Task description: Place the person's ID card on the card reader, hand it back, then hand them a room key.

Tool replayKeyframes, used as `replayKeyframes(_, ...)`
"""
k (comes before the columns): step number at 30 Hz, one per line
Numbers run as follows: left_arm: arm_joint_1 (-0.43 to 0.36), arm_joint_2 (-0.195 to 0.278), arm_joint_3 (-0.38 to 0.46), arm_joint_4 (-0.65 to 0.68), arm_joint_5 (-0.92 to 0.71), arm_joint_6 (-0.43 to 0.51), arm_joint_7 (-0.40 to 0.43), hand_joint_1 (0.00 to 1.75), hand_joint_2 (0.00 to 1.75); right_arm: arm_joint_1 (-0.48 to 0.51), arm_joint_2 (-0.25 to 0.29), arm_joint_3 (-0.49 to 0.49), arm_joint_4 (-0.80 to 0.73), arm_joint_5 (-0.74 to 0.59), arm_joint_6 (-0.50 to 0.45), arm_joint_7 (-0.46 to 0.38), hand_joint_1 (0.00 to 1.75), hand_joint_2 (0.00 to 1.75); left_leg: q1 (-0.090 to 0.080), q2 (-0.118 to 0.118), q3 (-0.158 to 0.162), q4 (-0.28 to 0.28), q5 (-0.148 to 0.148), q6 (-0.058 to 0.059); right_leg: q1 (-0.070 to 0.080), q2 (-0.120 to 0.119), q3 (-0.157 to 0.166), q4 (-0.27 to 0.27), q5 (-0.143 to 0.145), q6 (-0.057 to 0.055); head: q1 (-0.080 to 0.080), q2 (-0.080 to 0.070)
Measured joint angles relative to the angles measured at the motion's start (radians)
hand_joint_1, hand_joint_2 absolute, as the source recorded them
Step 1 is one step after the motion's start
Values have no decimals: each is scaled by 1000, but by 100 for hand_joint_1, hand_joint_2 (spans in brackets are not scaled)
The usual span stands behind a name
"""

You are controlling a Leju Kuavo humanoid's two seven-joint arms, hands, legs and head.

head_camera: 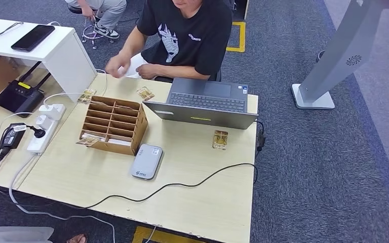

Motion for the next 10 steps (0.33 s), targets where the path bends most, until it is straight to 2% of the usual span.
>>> replayKeyframes(3,-24,13,20,120,-11,2,44,0,175,-1,0,3,0,6,0,7,0,175,-1,0,1,0,0,0,-1,0,2,0,0,0,1,0)
replayKeyframes(7,-45,-4,22,216,-99,-3,232,0,175,-1,1,14,0,25,2,21,0,175,-1,0,2,1,0,0,-1,0,2,0,0,0,1,0)
replayKeyframes(10,-51,-33,4,255,-173,-37,248,0,175,-1,4,25,0,48,3,36,0,175,-1,0,2,1,0,0,-1,0,2,0,0,0,1,0)
